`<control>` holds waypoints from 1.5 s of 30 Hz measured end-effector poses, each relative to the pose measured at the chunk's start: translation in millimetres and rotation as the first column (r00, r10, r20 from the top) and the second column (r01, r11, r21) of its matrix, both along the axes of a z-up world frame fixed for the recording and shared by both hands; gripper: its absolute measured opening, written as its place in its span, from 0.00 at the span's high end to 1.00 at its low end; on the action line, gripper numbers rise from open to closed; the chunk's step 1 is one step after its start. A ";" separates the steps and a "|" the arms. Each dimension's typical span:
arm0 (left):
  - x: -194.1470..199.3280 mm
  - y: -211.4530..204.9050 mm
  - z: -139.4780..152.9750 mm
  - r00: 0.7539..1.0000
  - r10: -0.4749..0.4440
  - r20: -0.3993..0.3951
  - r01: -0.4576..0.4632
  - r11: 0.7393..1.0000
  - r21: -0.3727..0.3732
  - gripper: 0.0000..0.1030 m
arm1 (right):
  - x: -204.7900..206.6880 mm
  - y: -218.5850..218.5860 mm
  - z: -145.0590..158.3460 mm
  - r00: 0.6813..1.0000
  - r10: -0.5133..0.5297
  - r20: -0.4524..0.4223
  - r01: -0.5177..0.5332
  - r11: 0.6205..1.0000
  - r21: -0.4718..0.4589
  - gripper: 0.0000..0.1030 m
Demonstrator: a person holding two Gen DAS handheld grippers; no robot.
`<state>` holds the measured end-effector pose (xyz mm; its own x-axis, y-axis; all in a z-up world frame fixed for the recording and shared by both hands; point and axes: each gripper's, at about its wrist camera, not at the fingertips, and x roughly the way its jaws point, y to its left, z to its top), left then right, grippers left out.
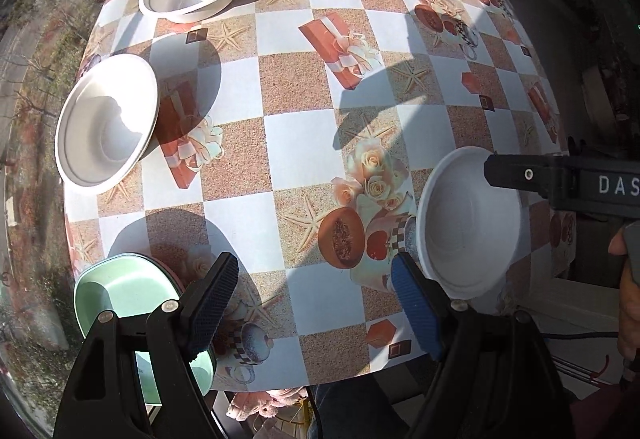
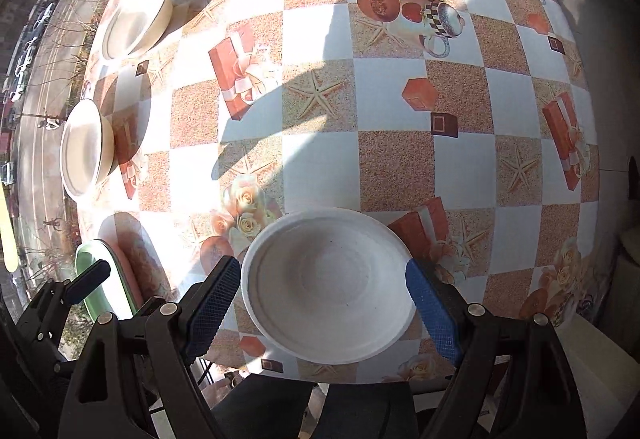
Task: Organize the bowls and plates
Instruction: 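Move both grippers toward the next white bowl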
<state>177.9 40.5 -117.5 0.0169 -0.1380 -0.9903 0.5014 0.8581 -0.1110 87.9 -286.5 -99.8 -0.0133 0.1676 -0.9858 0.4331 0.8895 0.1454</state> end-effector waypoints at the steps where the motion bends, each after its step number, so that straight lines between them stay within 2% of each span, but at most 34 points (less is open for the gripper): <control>1: 4.7 2.5 1.3 1.000 0.013 0.007 -0.013 1.000 0.001 0.21 | 3.4 3.9 0.2 1.000 0.009 0.000 -0.009 1.000 0.002 0.17; 6: 30.4 17.0 10.1 0.995 0.092 0.043 -0.091 0.996 -0.007 0.21 | 14.8 26.3 -10.2 0.998 0.057 0.008 -0.057 0.998 0.017 0.17; 12: 63.5 42.0 18.0 0.979 0.191 0.074 -0.191 0.982 -0.005 0.21 | 33.9 40.8 -6.7 0.995 0.100 0.022 -0.101 0.994 0.031 0.17; 22: 107.0 94.7 20.1 0.922 0.376 0.094 -0.377 0.926 -0.008 0.21 | 65.9 69.3 -12.0 0.988 0.153 0.036 -0.154 0.987 0.045 0.17; 25: 114.0 107.7 14.2 0.904 0.422 0.074 -0.423 0.906 0.001 0.21 | 75.2 77.5 -13.6 0.984 0.173 0.033 -0.174 0.983 0.054 0.17; 33: 121.0 124.2 4.5 0.886 0.459 0.075 -0.462 0.885 0.047 0.21 | 98.8 90.5 -14.4 0.981 0.190 0.036 -0.192 0.979 0.064 0.17; 35: 125.8 129.0 3.9 0.879 0.467 0.097 -0.474 0.879 0.061 0.21 | 106.7 94.8 -14.9 0.980 0.192 0.043 -0.195 0.978 0.072 0.17; 38: 132.8 137.2 -1.1 0.866 0.476 0.153 -0.495 0.861 0.116 0.21 | 121.5 105.6 -18.7 0.976 0.214 0.040 -0.216 0.973 0.080 0.17; 40: 138.7 143.8 -7.9 0.858 0.489 0.155 -0.510 0.848 0.147 0.21 | 130.6 113.2 -21.3 0.974 0.223 0.043 -0.226 0.971 0.079 0.17; 45: 153.0 153.9 -17.8 0.838 0.523 0.155 -0.544 0.824 0.158 0.21 | 154.4 134.9 -34.6 0.968 0.248 0.043 -0.251 0.963 0.101 0.17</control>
<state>331.0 194.4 -135.3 0.1338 0.1092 -0.9850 -0.0415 0.9937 0.1045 242.2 -151.6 -134.4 -0.0388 0.2652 -0.9634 0.1935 0.9479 0.2531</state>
